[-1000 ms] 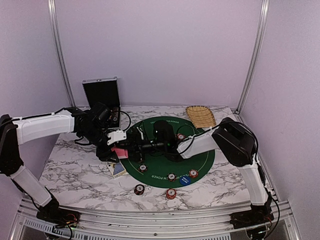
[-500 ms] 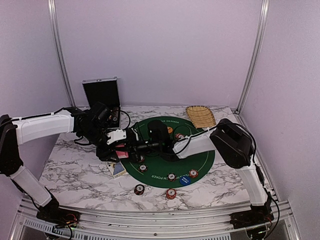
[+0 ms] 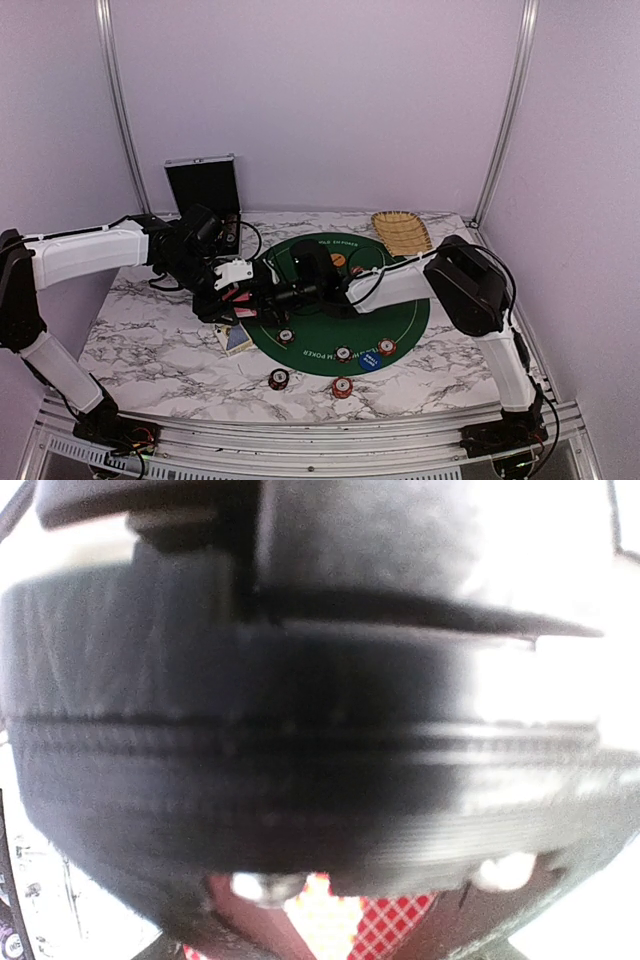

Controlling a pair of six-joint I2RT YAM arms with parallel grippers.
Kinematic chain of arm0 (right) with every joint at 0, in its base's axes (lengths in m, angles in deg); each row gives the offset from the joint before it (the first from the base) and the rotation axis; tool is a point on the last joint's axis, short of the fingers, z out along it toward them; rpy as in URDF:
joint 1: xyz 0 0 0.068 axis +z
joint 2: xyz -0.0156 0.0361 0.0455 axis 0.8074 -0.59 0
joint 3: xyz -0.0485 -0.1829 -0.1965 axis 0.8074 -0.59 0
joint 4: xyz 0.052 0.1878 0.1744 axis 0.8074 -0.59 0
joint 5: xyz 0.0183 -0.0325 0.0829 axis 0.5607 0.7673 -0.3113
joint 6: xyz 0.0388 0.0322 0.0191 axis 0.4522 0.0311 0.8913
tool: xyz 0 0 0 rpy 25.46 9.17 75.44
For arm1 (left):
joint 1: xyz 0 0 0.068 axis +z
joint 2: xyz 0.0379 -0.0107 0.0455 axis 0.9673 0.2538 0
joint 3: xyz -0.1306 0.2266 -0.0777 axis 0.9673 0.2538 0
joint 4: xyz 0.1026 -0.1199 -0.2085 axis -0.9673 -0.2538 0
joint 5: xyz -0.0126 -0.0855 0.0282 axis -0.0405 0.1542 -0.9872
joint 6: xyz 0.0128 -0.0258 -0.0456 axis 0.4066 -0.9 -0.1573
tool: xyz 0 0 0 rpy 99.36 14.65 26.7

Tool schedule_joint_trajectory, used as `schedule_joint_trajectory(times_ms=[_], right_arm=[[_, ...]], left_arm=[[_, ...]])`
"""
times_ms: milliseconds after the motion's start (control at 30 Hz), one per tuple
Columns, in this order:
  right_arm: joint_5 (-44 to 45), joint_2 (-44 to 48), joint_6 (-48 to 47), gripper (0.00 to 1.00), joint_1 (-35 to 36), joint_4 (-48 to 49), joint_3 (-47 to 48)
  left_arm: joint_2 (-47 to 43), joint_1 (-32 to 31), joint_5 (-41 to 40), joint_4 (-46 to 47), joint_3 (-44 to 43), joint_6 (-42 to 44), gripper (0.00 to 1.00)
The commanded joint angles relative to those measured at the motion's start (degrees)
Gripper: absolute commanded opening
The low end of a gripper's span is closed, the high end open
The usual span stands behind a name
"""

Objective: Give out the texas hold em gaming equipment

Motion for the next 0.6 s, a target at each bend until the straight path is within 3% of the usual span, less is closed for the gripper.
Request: schedule_joint_trajectory(times_ms=[0, 567], right_arm=[[1.5, 2.9, -2.6, 0.59, -0.6, -3.8, -0.5], [2.0, 6.2, -2.6, 0.50, -1.3, -2.3, -4.2]], left_arm=[[-1.5, -0.2, 0.2, 0.6, -0.9, -0.6, 0.28], [-1.7, -0.1, -0.4, 0.5, -0.4, -0.5, 0.25]])
